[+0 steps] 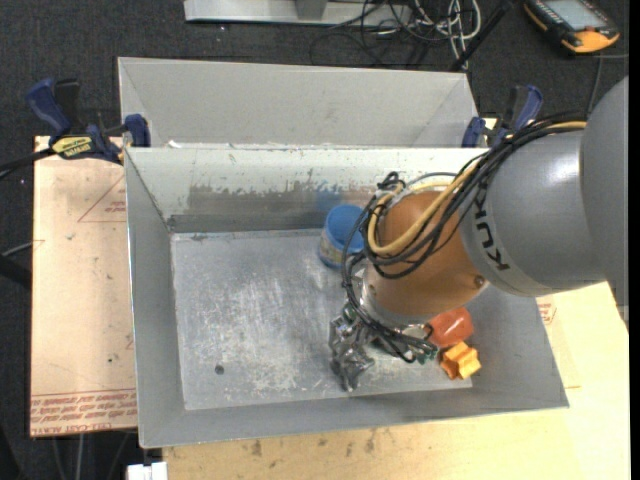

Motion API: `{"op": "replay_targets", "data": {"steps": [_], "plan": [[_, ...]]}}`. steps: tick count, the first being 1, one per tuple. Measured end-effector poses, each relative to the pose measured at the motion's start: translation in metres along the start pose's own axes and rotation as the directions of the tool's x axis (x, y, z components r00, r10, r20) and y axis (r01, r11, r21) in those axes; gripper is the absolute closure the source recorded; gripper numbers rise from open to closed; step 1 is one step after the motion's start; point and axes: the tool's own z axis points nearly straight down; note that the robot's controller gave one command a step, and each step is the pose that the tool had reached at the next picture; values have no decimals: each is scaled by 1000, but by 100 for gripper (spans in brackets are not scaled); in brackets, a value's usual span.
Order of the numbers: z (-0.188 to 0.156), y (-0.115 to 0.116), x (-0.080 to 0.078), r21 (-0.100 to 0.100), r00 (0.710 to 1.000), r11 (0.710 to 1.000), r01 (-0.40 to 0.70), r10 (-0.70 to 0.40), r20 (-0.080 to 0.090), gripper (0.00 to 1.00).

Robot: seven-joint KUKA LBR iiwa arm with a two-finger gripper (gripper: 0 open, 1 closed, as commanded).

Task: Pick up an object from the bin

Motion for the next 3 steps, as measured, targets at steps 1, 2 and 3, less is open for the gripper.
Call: {"op": "replay_targets", "data": {"steps": [1,2,3], "plan": [[1,1,0,-1,1000,1000,0,0,3,0],[1,1,0,-1,1000,1000,0,0,3,0],[1,-27,-1,-5,997,997,78,-78,4,0]]}}
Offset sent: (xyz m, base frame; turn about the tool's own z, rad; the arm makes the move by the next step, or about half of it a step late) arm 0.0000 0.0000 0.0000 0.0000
